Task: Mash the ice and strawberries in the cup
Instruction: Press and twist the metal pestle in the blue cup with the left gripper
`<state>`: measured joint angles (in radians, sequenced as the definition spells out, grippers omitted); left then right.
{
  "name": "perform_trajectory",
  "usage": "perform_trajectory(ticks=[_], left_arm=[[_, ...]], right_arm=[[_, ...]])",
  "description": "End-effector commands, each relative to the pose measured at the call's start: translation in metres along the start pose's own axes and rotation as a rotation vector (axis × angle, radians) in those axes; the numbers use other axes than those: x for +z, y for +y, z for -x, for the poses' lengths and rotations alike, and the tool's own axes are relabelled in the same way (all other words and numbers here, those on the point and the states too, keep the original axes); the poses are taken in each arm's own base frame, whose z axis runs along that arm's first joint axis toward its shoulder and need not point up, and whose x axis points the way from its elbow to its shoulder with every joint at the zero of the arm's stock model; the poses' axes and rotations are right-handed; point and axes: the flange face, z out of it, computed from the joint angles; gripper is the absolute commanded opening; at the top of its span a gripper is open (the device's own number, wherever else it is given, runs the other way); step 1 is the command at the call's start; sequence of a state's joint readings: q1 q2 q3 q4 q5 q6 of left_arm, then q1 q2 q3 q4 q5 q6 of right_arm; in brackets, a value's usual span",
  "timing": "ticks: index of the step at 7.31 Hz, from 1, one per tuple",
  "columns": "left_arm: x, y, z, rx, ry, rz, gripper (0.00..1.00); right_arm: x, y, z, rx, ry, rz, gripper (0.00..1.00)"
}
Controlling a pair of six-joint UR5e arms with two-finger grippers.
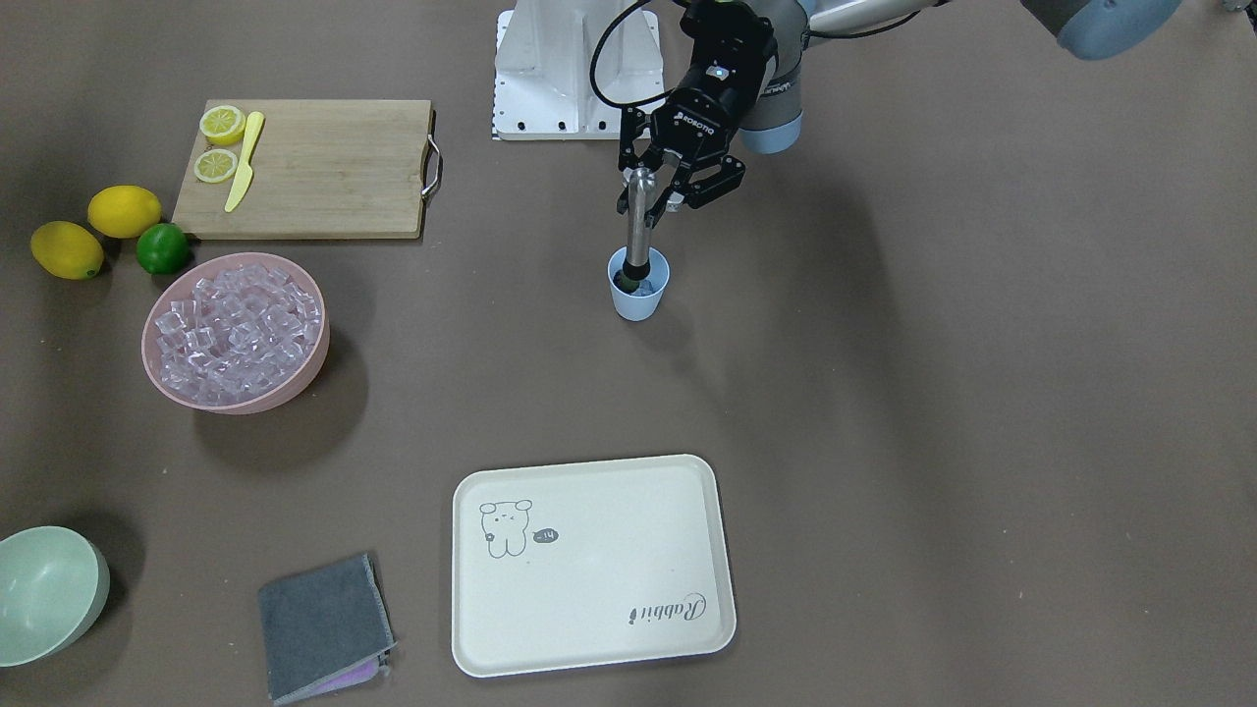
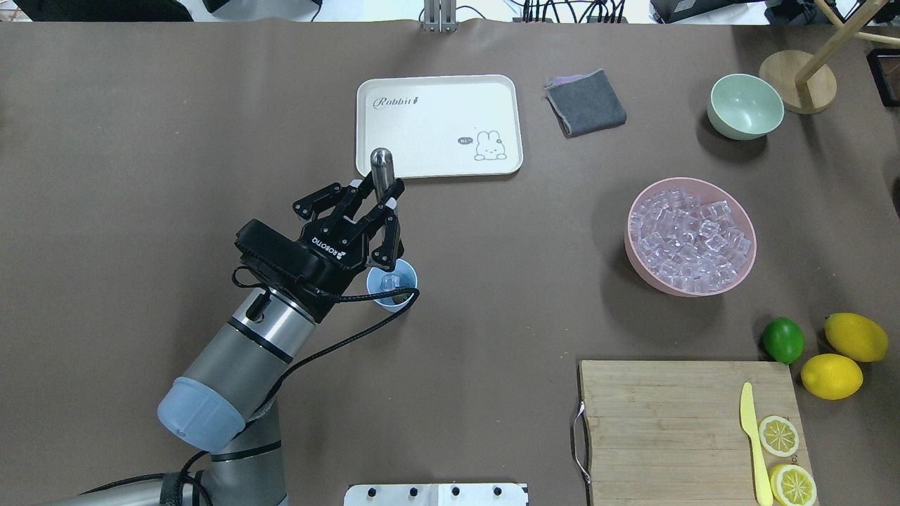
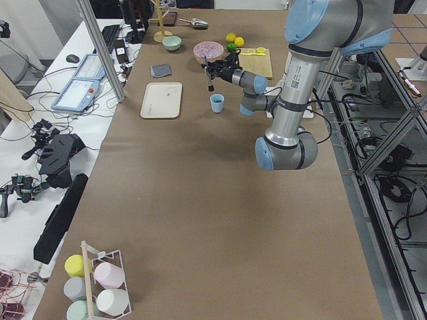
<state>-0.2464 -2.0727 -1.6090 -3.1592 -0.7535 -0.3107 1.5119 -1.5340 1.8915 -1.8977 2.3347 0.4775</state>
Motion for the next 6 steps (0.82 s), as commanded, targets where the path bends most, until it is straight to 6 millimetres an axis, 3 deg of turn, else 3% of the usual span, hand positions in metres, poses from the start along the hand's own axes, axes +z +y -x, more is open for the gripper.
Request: perform_trajectory(ticks=[1, 4, 6], left_arm=[[0.001, 0.020, 0.001, 0.012, -0.004, 0.026, 0.00], [0.004, 0.053, 0.007, -0.008, -0.021, 0.069, 0.00], [0.002, 0.054, 0.008, -0.013, -0.017, 0.071, 0.00]], right_arm=[[0.001, 0.000, 0.000, 0.000, -0.002, 0.003, 1.00], [0.001, 0.001, -0.001, 0.001, -0.002, 0.004, 1.00], [0.000, 0.001, -0.001, 0.001, -0.004, 0.003, 1.00]])
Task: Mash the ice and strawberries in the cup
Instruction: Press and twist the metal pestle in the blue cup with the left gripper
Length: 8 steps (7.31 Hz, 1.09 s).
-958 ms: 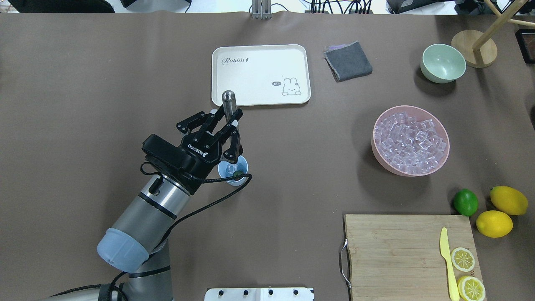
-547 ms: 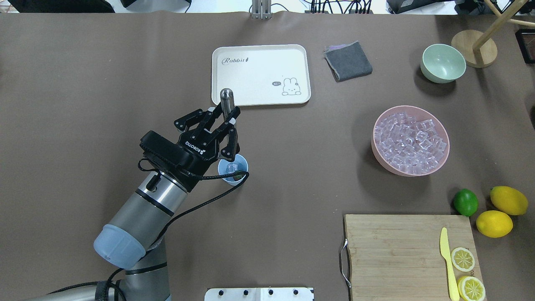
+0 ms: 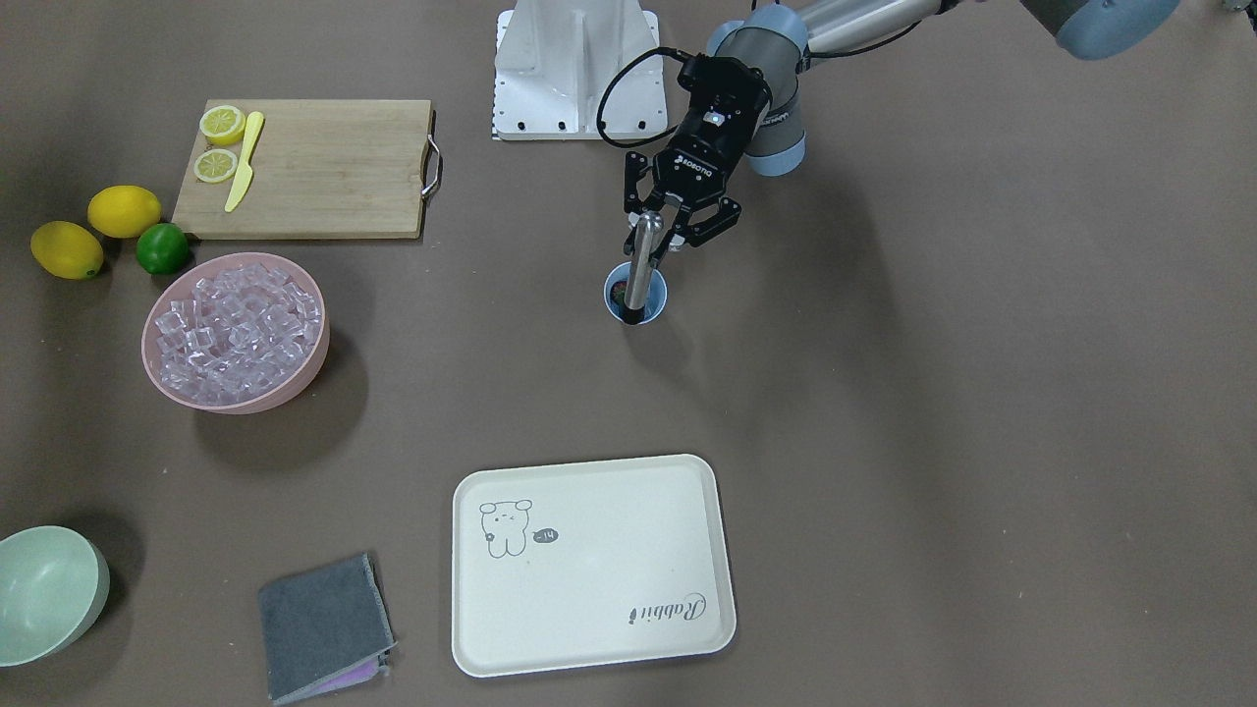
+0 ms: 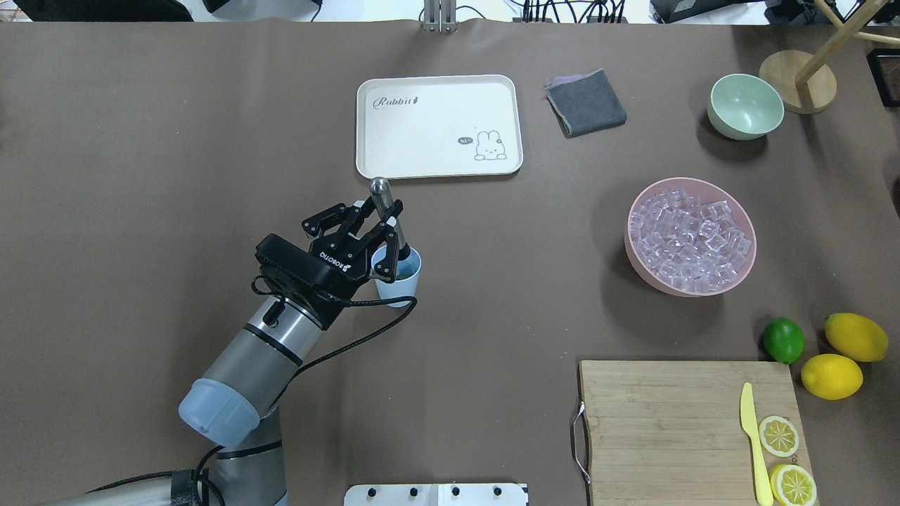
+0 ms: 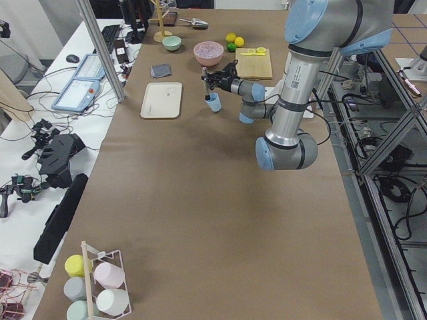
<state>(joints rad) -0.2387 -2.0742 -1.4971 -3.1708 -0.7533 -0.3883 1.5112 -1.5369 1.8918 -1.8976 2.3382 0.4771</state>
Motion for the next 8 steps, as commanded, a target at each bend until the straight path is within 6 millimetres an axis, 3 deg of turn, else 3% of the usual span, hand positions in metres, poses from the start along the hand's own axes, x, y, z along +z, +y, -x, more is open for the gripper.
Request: perform_trajectory(ticks=[1, 8], left_arm=[[-0.001, 0.001, 0.001, -0.007, 0.002, 0.000, 0.00], [-0.006, -0.020, -0.006, -0.028, 0.018, -0.023, 0.00]], right_arm=[[-0.001, 0.001, 0.000, 0.000, -0.003, 0.000, 1.00], [-0.003, 0.005, 0.001, -0.004, -0.012, -0.001, 1.00]])
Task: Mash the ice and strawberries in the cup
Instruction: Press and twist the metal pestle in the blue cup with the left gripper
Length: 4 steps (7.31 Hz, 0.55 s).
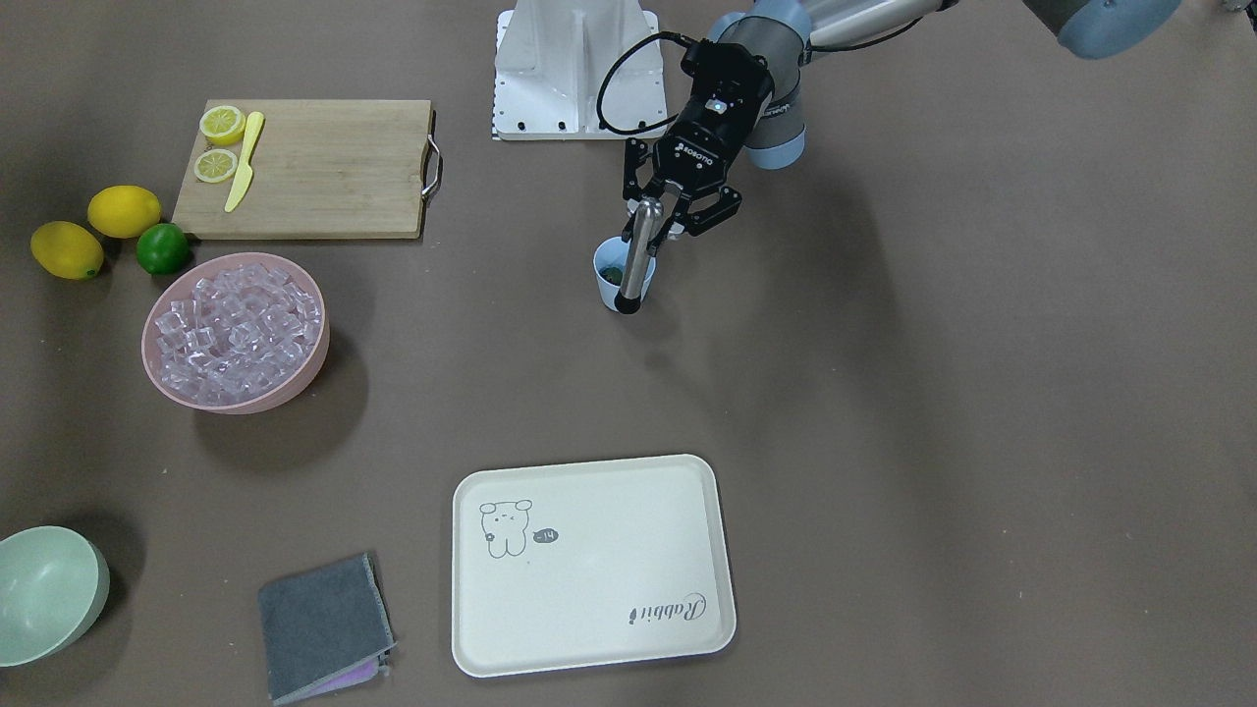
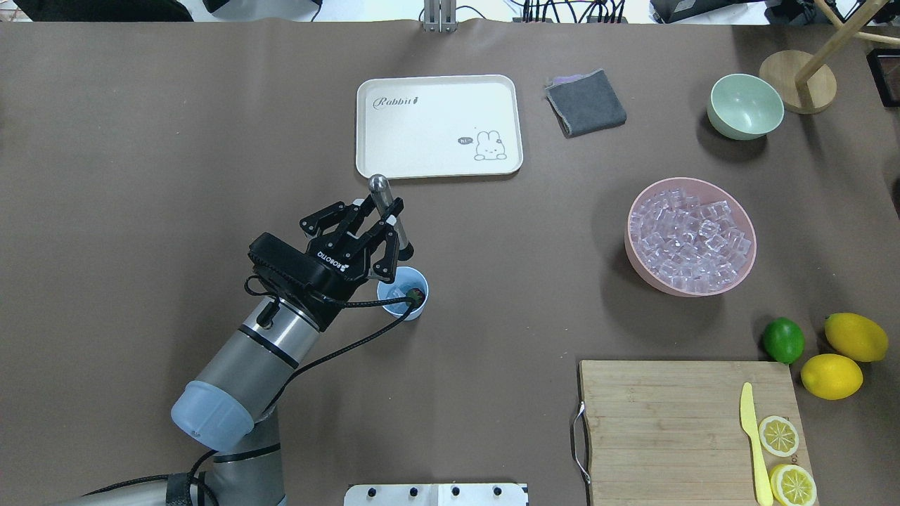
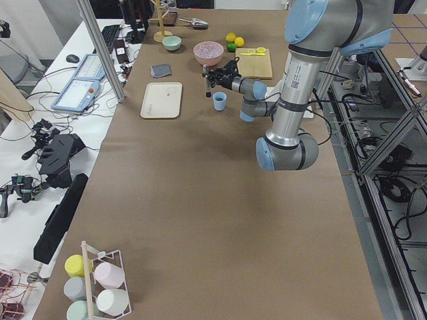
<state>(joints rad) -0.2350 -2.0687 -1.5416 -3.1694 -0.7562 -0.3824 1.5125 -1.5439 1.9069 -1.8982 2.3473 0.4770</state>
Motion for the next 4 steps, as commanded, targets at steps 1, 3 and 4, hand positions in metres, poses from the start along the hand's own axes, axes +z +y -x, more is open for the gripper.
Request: perform_trajectory(ticks=[1, 3, 4], left_arm=[[-0.005, -0.003, -0.007, -0.011, 0.012, 0.000, 0.00], [-0.027, -0.010, 0.000, -0.020, 0.024, 0.008, 0.00], [-0.029, -0.007, -0.002, -0.022, 0.028, 0.013, 0.00]], right_arm=[[0.000, 0.001, 0.000, 0.000, -0.001, 0.001, 1.00], [0.000, 0.001, -0.001, 0.000, -0.001, 0.001, 1.00], [0.000, 0.001, -0.001, 0.001, -0.002, 0.002, 1.00]])
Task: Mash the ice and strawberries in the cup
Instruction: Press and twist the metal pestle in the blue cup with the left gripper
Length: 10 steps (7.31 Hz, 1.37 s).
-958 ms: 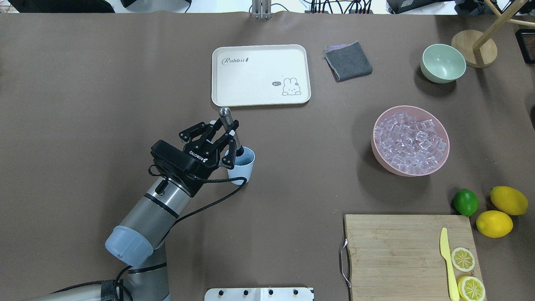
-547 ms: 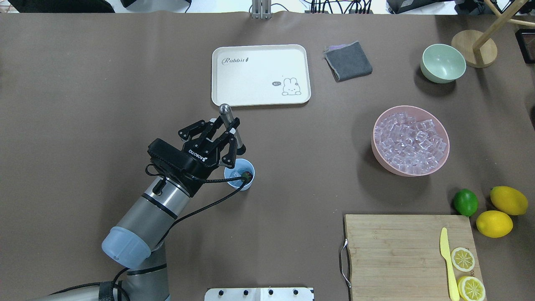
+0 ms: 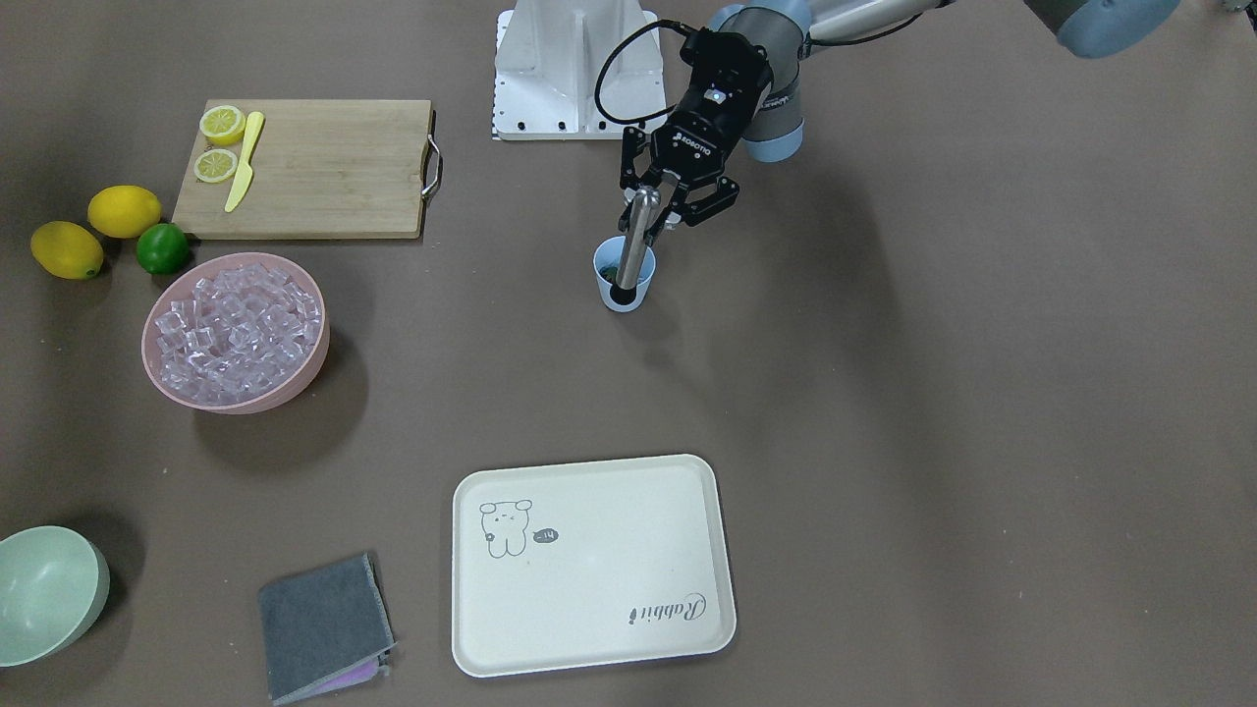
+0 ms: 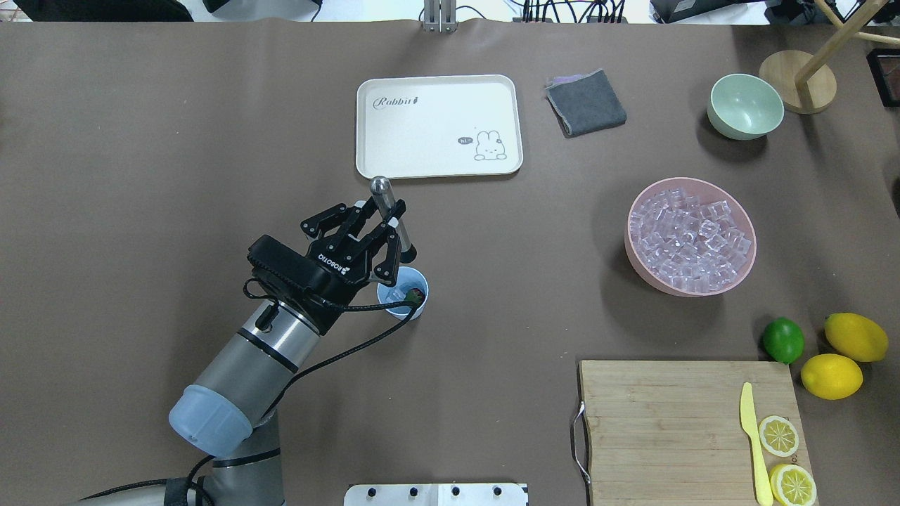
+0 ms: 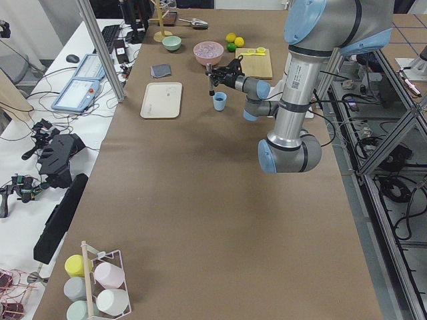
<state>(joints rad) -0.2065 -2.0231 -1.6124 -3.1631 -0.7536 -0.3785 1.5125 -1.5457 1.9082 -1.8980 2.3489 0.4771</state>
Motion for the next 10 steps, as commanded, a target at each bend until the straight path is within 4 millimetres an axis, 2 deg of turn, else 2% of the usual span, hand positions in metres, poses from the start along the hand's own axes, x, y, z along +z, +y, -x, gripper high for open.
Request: perform_trajectory(ticks=[1, 3, 4, 7, 10], left_arm=[[-0.013, 0.011, -0.011, -0.006, 0.018, 0.026, 0.00], [-0.017, 0.017, -0.022, -0.014, 0.027, 0.037, 0.00], [-0.018, 0.018, -0.021, -0.011, 0.027, 0.039, 0.00], [-0.013, 0.039, -0.015, 0.022, 0.014, 0.066, 0.00], [-0.012, 0.032, -0.016, 0.019, 0.015, 0.056, 0.00]], right_arm=[[0.000, 0.000, 0.000, 0.000, -0.001, 0.001, 1.00], [0.001, 0.000, 0.000, 0.001, -0.001, 0.001, 1.00], [0.001, 0.000, -0.001, 0.002, 0.000, 0.002, 1.00], [0.001, -0.002, 0.000, 0.002, 0.001, 0.002, 1.00], [-0.001, -0.003, 0.002, -0.002, -0.001, -0.002, 1.00]])
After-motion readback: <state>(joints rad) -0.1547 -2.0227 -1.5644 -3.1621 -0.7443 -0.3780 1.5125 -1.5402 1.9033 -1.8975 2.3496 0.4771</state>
